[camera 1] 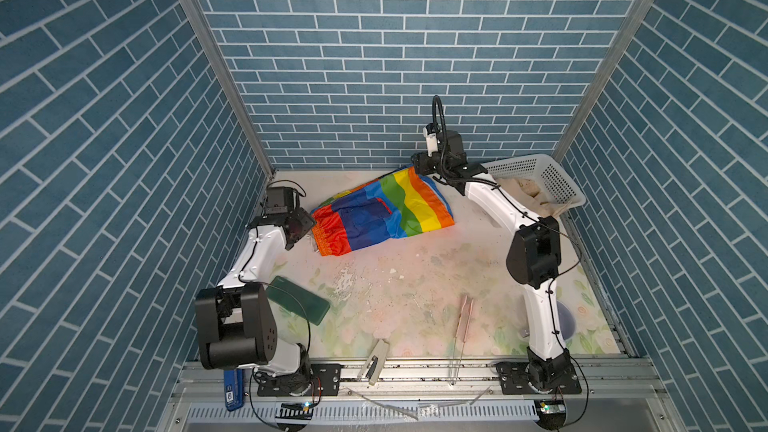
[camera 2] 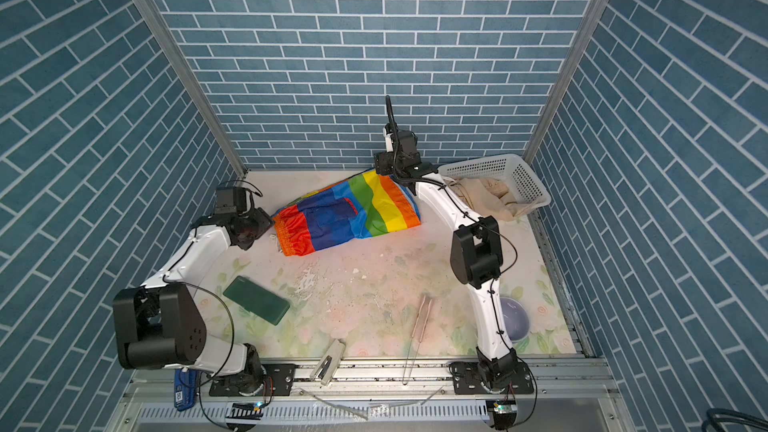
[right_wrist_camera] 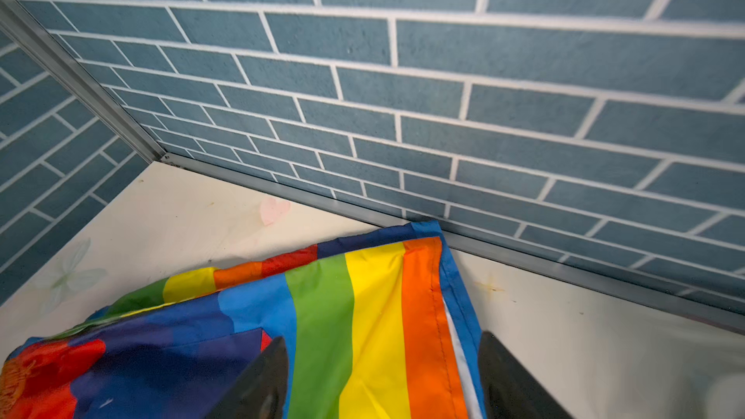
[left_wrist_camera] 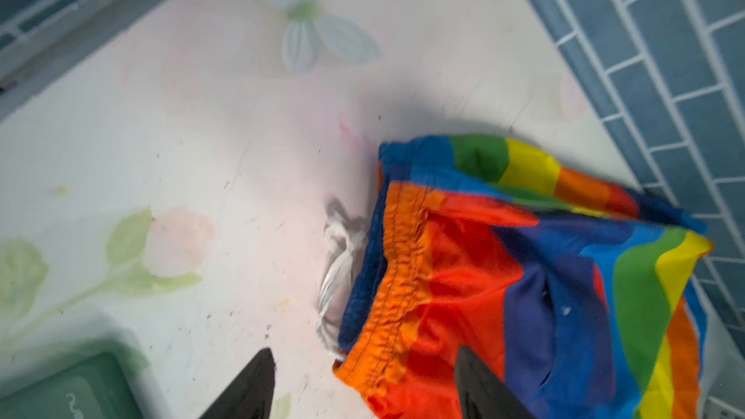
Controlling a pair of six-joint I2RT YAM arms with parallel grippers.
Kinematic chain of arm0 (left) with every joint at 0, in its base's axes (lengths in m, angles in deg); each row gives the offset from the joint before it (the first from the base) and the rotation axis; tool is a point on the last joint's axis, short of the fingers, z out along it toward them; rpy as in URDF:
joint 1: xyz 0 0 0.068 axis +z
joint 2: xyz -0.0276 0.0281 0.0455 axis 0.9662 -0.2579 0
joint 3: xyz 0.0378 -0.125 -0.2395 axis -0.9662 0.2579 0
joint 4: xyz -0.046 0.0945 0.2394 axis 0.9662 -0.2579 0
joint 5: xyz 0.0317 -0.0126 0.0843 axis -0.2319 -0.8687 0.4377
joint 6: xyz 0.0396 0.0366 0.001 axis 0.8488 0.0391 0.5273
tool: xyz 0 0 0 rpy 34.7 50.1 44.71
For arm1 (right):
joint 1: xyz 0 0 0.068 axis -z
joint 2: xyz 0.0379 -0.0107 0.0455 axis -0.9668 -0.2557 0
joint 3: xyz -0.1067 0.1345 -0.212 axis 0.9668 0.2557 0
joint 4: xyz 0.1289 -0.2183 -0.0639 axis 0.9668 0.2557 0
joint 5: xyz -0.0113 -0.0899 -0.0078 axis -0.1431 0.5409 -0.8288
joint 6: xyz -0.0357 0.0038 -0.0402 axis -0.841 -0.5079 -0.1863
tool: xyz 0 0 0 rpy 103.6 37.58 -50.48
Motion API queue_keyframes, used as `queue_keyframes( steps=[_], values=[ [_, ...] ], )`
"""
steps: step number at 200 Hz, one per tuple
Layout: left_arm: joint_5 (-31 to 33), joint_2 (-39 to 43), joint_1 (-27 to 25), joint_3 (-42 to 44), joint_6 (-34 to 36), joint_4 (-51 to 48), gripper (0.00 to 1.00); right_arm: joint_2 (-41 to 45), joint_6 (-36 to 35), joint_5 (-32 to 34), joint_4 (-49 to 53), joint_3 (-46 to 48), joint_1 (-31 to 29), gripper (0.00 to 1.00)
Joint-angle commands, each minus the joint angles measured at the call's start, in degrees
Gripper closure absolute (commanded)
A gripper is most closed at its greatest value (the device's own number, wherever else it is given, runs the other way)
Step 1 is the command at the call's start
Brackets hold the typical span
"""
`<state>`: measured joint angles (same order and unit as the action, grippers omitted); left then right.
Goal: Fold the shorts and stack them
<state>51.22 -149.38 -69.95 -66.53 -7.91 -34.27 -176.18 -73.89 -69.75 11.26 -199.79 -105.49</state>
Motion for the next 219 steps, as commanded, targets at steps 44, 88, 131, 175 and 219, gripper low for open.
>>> queue_keyframes(
  steps=[44, 88, 131, 175, 219],
  values=[
    [-1.1, -0.9, -4.2, 4.1, 0.7, 0.5, 0.23, 8.6, 6.9, -5.4, 11.9, 20.1, 4.4, 0.6],
    [-2.0, -4.0, -4.2, 4.4, 0.3, 3.5, 0.22, 3.6, 7.5, -10.9, 14.8, 18.5, 8.2, 0.62],
    [-4.2, -9.2, -4.2, 3.9, -1.0, 7.0, 0.24, -2.3, 7.5, -13.7, 16.0, 14.4, 9.6, 0.61],
    [-3.3, -10.6, -4.2, 3.7, -0.8, 7.3, 0.28, -6.7, 7.9, -17.1, 15.3, 12.1, 9.6, 0.52],
    [-3.3, -12.5, -4.2, 2.7, -0.5, 7.3, 0.41, -8.6, 9.6, -18.2, 14.1, 11.4, 9.7, 0.77]
  ],
)
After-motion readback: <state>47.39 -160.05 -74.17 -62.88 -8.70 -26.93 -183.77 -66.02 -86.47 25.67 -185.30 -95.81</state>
